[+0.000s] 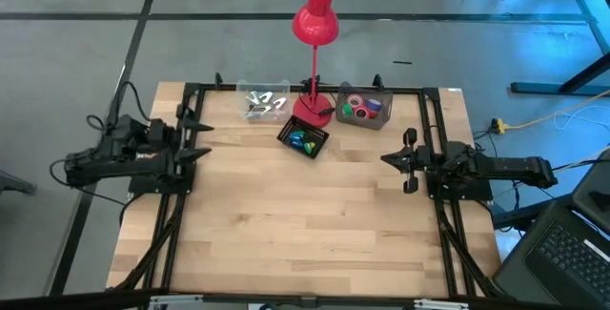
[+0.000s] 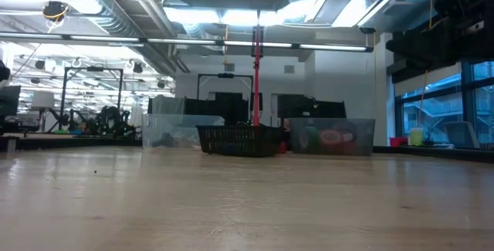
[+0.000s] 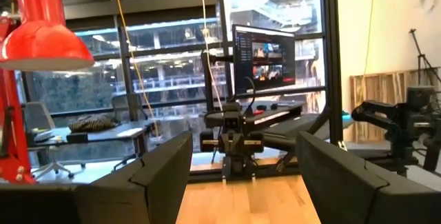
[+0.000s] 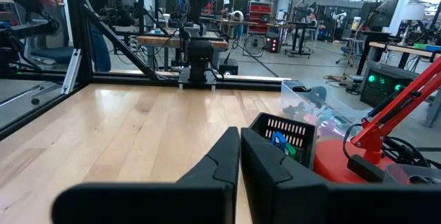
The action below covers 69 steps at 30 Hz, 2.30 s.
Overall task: Pick and place Stapler, Stapler remover, tape
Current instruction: Return to Home Position
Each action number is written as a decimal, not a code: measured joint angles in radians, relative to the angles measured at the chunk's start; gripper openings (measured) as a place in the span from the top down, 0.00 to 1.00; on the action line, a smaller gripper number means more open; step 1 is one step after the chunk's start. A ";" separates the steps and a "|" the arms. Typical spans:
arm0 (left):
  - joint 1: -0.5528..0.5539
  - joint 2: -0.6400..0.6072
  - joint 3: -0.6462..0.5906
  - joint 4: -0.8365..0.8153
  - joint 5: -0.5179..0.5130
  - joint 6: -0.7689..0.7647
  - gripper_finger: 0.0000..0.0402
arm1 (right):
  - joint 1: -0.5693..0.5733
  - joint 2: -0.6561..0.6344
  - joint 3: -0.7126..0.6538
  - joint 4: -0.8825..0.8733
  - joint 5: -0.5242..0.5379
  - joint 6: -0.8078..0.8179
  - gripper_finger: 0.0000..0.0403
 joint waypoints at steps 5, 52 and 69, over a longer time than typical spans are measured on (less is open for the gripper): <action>0.000 -0.070 -0.063 -0.022 -0.001 0.001 0.36 | 0.000 0.000 0.000 0.000 0.000 0.000 0.95; -0.057 -0.072 -0.443 0.416 -0.002 -0.082 0.36 | 0.000 0.000 0.000 0.000 0.000 0.000 0.95; -0.058 -0.073 -0.444 0.152 -0.009 0.004 0.36 | 0.000 0.000 0.000 0.000 0.000 0.000 0.95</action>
